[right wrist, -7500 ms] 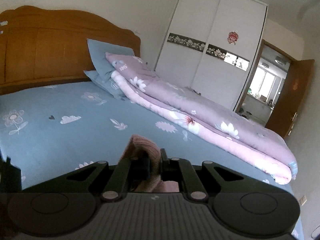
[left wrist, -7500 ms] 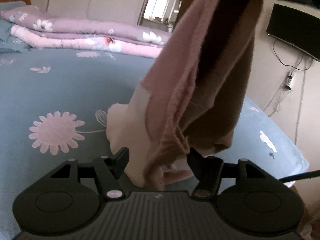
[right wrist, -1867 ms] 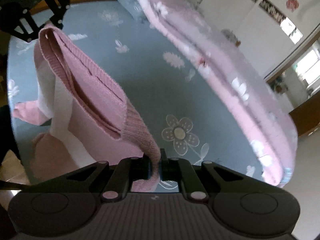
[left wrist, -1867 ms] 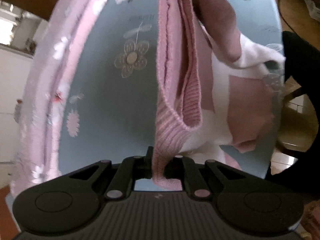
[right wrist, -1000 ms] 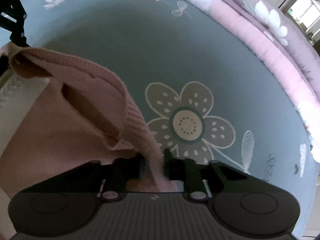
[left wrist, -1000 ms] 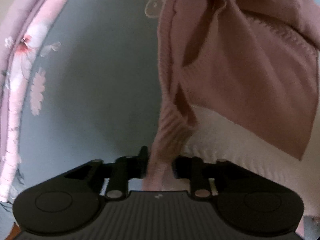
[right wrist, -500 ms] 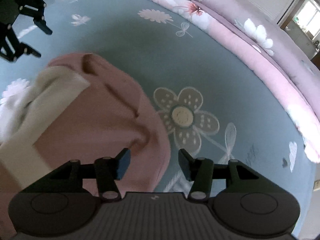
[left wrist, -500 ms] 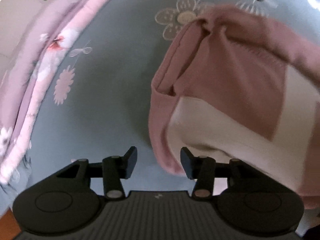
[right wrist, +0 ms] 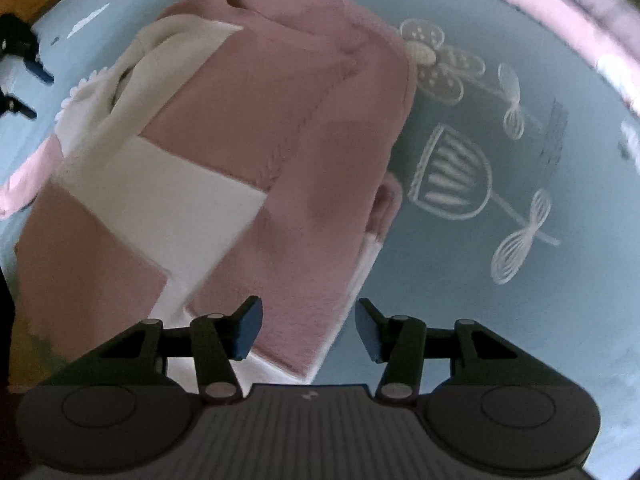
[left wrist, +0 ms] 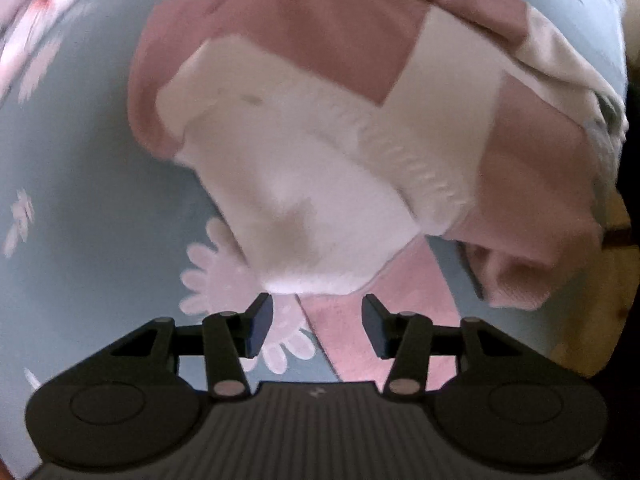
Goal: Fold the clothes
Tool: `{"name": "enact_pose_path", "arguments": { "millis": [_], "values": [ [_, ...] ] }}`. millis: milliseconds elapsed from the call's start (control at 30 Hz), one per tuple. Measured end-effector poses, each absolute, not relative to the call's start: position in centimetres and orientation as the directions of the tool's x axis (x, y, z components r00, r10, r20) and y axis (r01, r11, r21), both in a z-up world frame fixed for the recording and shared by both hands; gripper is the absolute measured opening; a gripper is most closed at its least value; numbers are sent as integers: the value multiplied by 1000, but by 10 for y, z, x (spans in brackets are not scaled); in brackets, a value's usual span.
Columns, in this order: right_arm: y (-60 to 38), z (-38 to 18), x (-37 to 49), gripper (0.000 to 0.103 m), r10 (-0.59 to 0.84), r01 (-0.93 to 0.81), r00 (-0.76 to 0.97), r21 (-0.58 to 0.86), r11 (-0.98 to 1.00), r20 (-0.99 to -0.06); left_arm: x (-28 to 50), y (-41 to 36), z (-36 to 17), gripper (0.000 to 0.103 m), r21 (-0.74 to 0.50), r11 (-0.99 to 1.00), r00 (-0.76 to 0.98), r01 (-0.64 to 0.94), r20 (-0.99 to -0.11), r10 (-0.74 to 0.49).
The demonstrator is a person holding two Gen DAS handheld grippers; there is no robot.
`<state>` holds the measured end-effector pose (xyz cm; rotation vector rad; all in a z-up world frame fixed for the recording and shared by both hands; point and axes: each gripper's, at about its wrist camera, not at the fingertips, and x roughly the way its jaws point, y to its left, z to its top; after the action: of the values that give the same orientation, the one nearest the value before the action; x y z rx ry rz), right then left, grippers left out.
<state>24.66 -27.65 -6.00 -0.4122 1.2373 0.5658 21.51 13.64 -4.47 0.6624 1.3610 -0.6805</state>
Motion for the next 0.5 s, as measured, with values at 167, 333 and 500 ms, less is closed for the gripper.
{"name": "enact_pose_path", "arguments": {
  "millis": [167, 333, 500],
  "values": [
    [-284, -84, 259, 57, 203, -586, 185, 58, 808, -961, 229, 153, -62, 48, -36, 684, 41, 729, -994, -97],
    [-284, -98, 280, 57, 258, -582, 149, 127, 804, -955, 260, 179, -72, 49, -161, 768, -6, 620, -980, -201],
    [-280, -111, 290, 36, 305, -584, 107, 189, 790, -946, 263, 183, -86, 45, -249, 742, -66, 623, -961, -268]
  ]
}}
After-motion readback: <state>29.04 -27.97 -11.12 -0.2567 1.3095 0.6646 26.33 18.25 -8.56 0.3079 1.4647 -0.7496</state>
